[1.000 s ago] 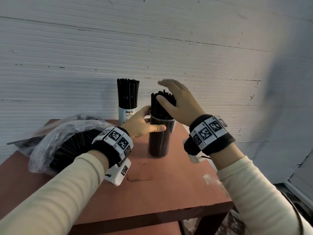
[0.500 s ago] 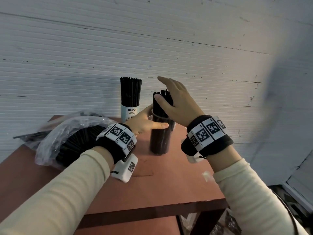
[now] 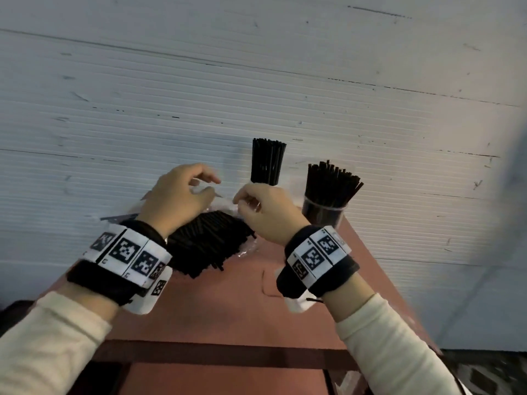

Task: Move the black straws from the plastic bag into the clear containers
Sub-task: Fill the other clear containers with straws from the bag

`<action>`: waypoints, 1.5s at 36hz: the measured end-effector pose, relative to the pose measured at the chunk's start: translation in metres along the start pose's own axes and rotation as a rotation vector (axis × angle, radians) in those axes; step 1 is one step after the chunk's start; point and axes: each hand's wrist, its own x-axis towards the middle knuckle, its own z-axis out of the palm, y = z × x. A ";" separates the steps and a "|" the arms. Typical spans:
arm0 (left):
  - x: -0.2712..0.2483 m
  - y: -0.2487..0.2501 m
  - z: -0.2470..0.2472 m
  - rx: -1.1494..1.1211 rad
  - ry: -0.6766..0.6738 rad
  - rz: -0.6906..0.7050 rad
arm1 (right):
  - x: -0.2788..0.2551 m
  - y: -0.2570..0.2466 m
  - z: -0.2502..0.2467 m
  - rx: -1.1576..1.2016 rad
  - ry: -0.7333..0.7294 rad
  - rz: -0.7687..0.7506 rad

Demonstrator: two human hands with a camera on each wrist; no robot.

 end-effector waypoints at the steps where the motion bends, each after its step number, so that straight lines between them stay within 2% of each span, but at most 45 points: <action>1: -0.001 -0.007 -0.008 0.034 -0.019 -0.015 | 0.002 -0.003 0.008 0.004 -0.068 0.032; 6: -0.004 -0.035 -0.033 0.042 -0.334 -0.041 | 0.018 -0.019 0.047 -0.134 -0.544 0.135; 8: -0.008 -0.039 -0.035 0.058 -0.412 -0.076 | 0.024 -0.024 0.059 -0.167 -0.629 0.183; 11: -0.011 -0.046 -0.035 0.067 -0.419 -0.073 | 0.032 -0.022 0.077 -0.200 -0.604 0.214; 15: -0.013 -0.048 -0.035 0.024 -0.334 -0.043 | 0.040 -0.024 0.092 -0.244 -0.603 0.237; 19: -0.012 -0.045 -0.033 0.010 -0.240 -0.043 | 0.044 -0.026 0.097 -0.234 -0.628 0.198; 22: -0.012 -0.045 -0.036 0.012 -0.222 -0.048 | 0.045 -0.026 0.095 -0.230 -0.613 0.149; 26: -0.011 -0.049 -0.037 0.016 -0.240 -0.059 | 0.047 -0.027 0.090 -0.259 -0.599 0.088; 31: -0.009 -0.052 -0.037 0.014 -0.239 -0.071 | 0.046 -0.022 0.097 -0.146 -0.646 0.167; 41: -0.009 -0.054 -0.038 -0.011 -0.263 -0.073 | 0.045 -0.015 0.087 -0.119 -0.505 0.127; 54: -0.012 -0.056 -0.032 0.019 -0.316 -0.079 | 0.027 -0.005 0.058 -0.071 -0.480 0.159</action>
